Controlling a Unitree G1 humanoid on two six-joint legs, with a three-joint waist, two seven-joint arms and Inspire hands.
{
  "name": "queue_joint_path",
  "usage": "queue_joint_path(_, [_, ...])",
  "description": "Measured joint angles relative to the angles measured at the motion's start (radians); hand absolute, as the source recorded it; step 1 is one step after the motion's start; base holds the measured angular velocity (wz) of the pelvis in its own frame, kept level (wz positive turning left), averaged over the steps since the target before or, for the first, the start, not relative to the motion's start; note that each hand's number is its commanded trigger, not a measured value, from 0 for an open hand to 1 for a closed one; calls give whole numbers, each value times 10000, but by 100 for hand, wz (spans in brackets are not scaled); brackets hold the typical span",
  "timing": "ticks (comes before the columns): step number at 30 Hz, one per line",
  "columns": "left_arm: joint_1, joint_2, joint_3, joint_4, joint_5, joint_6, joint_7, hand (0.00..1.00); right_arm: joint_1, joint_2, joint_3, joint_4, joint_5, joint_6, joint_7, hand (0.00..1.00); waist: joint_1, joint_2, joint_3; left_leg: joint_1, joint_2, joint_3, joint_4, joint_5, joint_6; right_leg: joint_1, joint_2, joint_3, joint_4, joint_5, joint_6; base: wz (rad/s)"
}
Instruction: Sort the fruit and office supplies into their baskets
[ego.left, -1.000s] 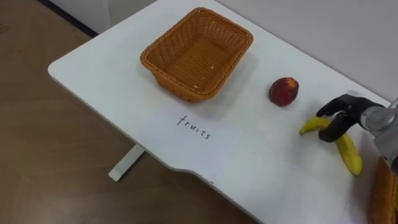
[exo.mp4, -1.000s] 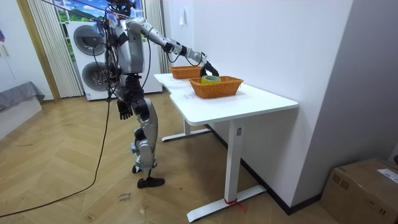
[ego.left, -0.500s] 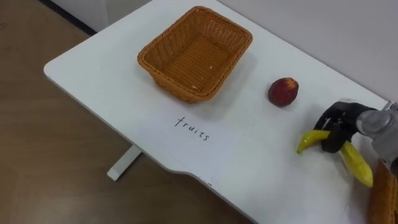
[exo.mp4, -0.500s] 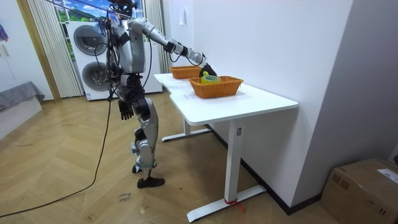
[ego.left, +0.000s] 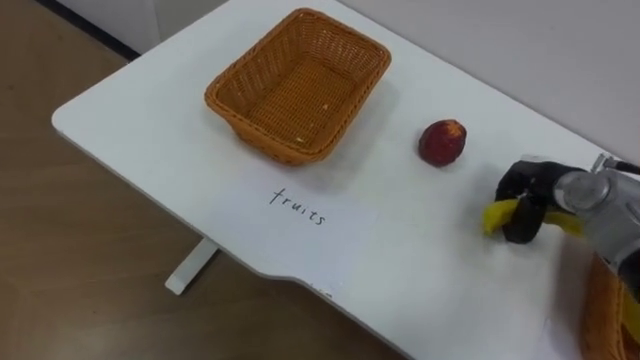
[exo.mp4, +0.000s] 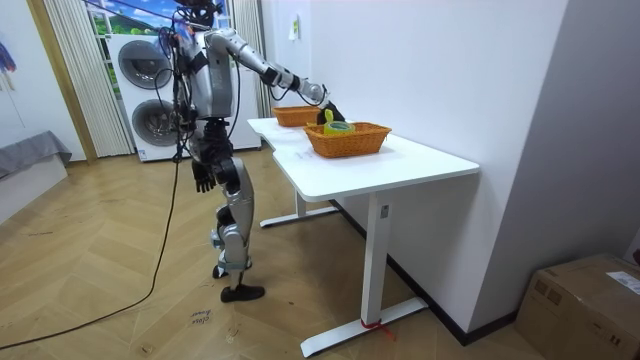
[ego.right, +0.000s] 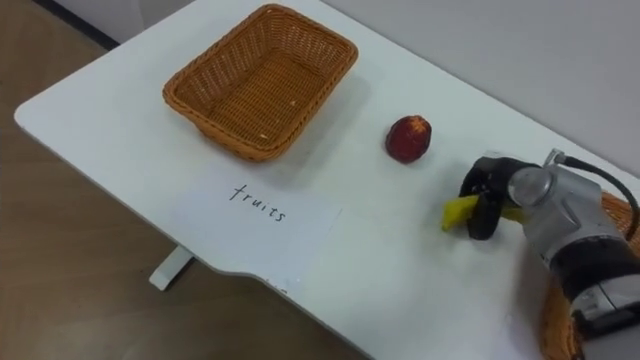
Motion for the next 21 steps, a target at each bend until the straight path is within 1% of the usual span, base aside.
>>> queue_joint_path(3, [84,-7,172,-126,-7,-19,92,0,4,0,-9,-720,-78,-9,-29,100,-181,-12,-8,56,-9,12,29,1,3,49,1,30,-5,3,-2,0])
queue_joint_path(5, [371,-12,241,-515,-47,-40,219,0,6,0,-31,-1344,-166,-44,-60,100,-319,1,-9,239,-10,7,10,1,4,205,4,86,-20,3,-2,0])
queue_joint_path(7, [480,-22,280,-672,-115,-55,325,0,7,0,-92,-1820,-192,-32,-94,100,-368,29,-3,368,-7,2,-23,0,6,327,11,129,-22,3,-2,0])
queue_joint_path(9, [592,-41,293,-799,-79,-56,465,0,24,1,-115,-2341,-231,-43,-138,100,-435,105,-36,449,-6,3,-94,-9,15,412,8,160,-20,2,-1,0])
queue_joint_path(10, [641,-104,378,-821,-64,-56,550,0,162,-1,-218,-2804,-388,-29,-147,100,-444,122,-143,469,-7,7,-103,-9,17,415,1,199,-21,2,-1,0])
queue_joint_path(11, [703,-170,456,-875,-67,-56,629,0,318,-1,-381,-3219,-396,-47,-189,100,-442,201,-152,543,-8,15,-108,-9,20,471,-2,230,-20,2,-1,-4])
queue_joint_path(12, [736,-192,479,-900,-67,-56,666,0,377,-1,-415,-3367,-392,-73,-226,100,-441,232,-145,598,-8,19,-112,-10,21,521,-3,241,-20,2,-1,0])
queue_joint_path(14, [840,-265,567,-909,-44,-49,776,0,477,-1,-426,-3660,-393,-74,-258,100,-435,325,-184,736,-10,38,-124,-12,25,639,-8,282,3,1,1,-2])
queue_joint_path(16, [886,-354,634,-921,-11,-41,926,0,478,0,-502,-3729,-391,-77,-277,100,-457,358,-189,775,-7,38,-125,-14,28,684,-17,297,-2,0,3,0])
queue_joint_path(18, [962,-403,726,-960,3,-27,1028,0,484,0,-674,-3981,-685,-45,-317,100,-527,361,-189,757,-19,47,-125,0,27,676,-5,441,-13,-4,5,0])
queue_joint_path(20, [1131,-405,873,-977,8,-11,1163,0,641,0,-1265,-4597,-752,-24,-540,100,-574,363,-201,755,-47,74,-124,12,21,707,-5,456,-50,-32,15,0])
queue_joint_path(21, [1181,-404,955,-977,10,-7,1166,0,674,0,-1386,-4763,-752,-23,-617,100,-573,355,-212,761,-57,77,-125,13,20,719,-4,458,-65,-41,13,0])
